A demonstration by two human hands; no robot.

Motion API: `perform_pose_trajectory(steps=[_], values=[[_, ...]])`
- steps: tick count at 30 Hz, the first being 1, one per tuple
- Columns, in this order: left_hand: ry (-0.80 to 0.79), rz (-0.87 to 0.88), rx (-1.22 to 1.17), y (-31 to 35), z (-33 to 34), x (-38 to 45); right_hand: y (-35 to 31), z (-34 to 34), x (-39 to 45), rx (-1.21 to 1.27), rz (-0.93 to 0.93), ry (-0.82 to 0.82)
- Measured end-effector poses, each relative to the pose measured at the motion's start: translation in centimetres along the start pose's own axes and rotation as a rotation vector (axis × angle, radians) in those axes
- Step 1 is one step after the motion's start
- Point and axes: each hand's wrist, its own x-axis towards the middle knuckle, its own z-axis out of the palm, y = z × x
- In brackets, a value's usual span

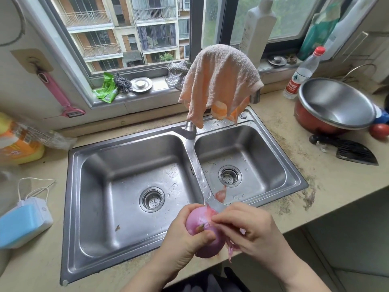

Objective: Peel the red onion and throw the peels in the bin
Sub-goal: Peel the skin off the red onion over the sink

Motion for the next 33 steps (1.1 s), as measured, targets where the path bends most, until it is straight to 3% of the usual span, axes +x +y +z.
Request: perform_pose_trajectory(steps=[7, 13, 16, 20, 25, 28, 33], values=[[0.059, -0.016, 0.075, -0.2, -0.2, 0.4, 0.2, 1.0, 0.3, -0.197, -0.009, -0.093], [0.069, 0.003, 0.06, -0.2, -0.4, 0.4, 0.6, 1.9, 0.7, -0.332, -0.029, -0.082], [0.081, 0.035, 0.082, -0.4, -0.7, 0.3, 1.8, 1.7, 0.9, -0.264, 0.061, -0.023], [0.086, 0.049, 0.087, -1.0, -1.3, 0.1, 5.7, 1.3, 0.5, -0.226, 0.313, 0.067], [0.115, -0.083, -0.155, -1.4, -1.0, 0.1, 10.1, 2.7, -0.5, -0.219, 0.572, -0.071], [0.132, -0.208, -0.415, -1.7, -0.8, 0.2, 11.1, 3.4, -1.3, -0.234, 0.596, -0.126], [0.262, -0.276, -0.501, -2.0, -0.8, 0.4, 11.2, 3.9, -2.0, -0.387, 0.573, -0.211]])
